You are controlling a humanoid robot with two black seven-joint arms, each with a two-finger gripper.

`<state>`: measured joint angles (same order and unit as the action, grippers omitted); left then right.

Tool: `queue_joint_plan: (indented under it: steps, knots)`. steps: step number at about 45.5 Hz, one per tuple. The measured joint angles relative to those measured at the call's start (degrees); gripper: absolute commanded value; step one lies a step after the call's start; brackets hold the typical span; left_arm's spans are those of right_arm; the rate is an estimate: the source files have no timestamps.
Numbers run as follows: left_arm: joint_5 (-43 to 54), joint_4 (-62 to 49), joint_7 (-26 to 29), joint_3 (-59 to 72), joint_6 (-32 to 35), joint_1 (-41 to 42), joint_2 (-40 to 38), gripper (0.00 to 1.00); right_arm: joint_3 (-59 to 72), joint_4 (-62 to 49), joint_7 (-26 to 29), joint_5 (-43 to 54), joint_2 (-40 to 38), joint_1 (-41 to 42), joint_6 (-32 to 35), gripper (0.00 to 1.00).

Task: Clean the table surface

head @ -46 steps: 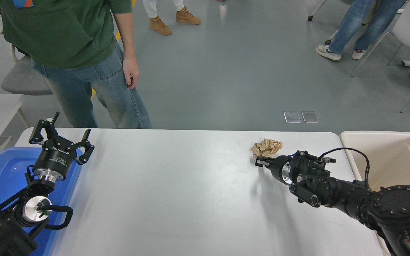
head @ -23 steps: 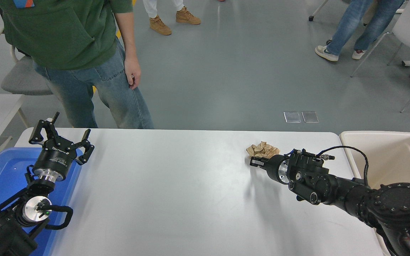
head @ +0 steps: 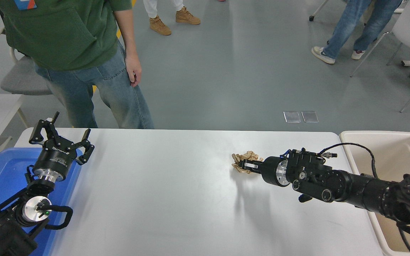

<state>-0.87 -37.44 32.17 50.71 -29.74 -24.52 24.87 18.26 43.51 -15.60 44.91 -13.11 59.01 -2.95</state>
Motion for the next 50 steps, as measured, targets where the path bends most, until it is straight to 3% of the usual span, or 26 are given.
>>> queue_joint_plan:
  steps: [3,4,5,6,7,30,50]
  knots:
    - [0.0,0.0,0.0,0.0,0.0,0.0,0.0,0.99,-0.1,1.0,-0.3,0.0,-1.3,0.0,0.0,0.0]
    - [0.0,0.0,0.0,0.0,0.0,0.0,0.0,0.99,-0.1,1.4,-0.5,0.0,-1.8,0.0,0.0,0.19]
    - [0.0,0.0,0.0,0.0,0.0,0.0,0.0,0.99,-0.1,1.7,-0.5,0.0,-2.3,0.0,0.0,0.62]
    - [0.0,0.0,0.0,0.0,0.0,0.0,0.0,0.99,-0.2,1.8,-0.6,0.1,-2.5,0.0,0.0,0.9]
    - [0.0,0.0,0.0,0.0,0.0,0.0,0.0,0.99,-0.3,2.0,-0.6,0.1,-2.8,0.0,0.0,1.0]
    - [0.0,0.0,0.0,0.0,0.0,0.0,0.0,0.99,-1.3,1.2,2.1,-0.2,-4.7,-0.3,-2.4,1.0]
    - [0.0,0.0,0.0,0.0,0.0,0.0,0.0,0.99,0.1,-10.9,4.1,0.6,7.3,-1.7,-9.9,1.0]
